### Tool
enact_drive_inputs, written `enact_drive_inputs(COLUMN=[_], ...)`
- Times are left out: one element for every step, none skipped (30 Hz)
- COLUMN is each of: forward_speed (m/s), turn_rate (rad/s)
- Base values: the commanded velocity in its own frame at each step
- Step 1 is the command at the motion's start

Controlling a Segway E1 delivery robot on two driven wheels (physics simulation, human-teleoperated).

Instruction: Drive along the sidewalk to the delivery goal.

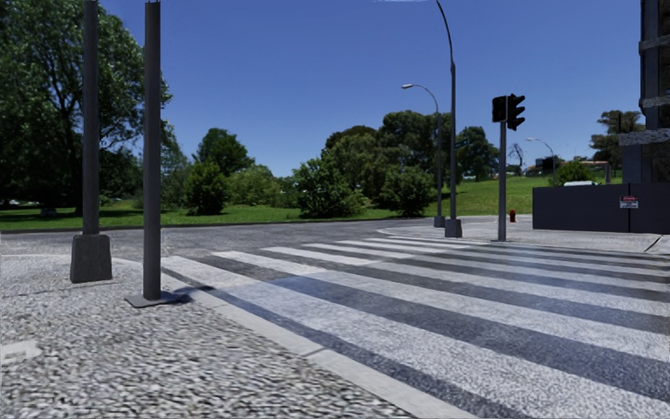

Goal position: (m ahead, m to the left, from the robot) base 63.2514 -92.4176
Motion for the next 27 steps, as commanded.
enact_drive_inputs(forward_speed=[1.58,1.58,1.58,1.58,1.58,1.58,1.58,1.58,1.58,1.58,1.58,1.58,1.58,1.58,1.58,1.58,1.58,1.58,1.58,1.58,1.58,1.58,1.58,1.58,1.58,1.58,1.58], turn_rate=[-0.51,-0.51,-0.51,-0.51,-0.51,-0.51,-0.51,-0.51,-0.51,-0.51,-0.51,-0.51,-0.51,-0.51,-0.51,-0.51,-0.51,-0.51,-0.51,-0.51,-0.51,-0.51,-0.51,-0.51,-0.51,-0.51,-0.51])
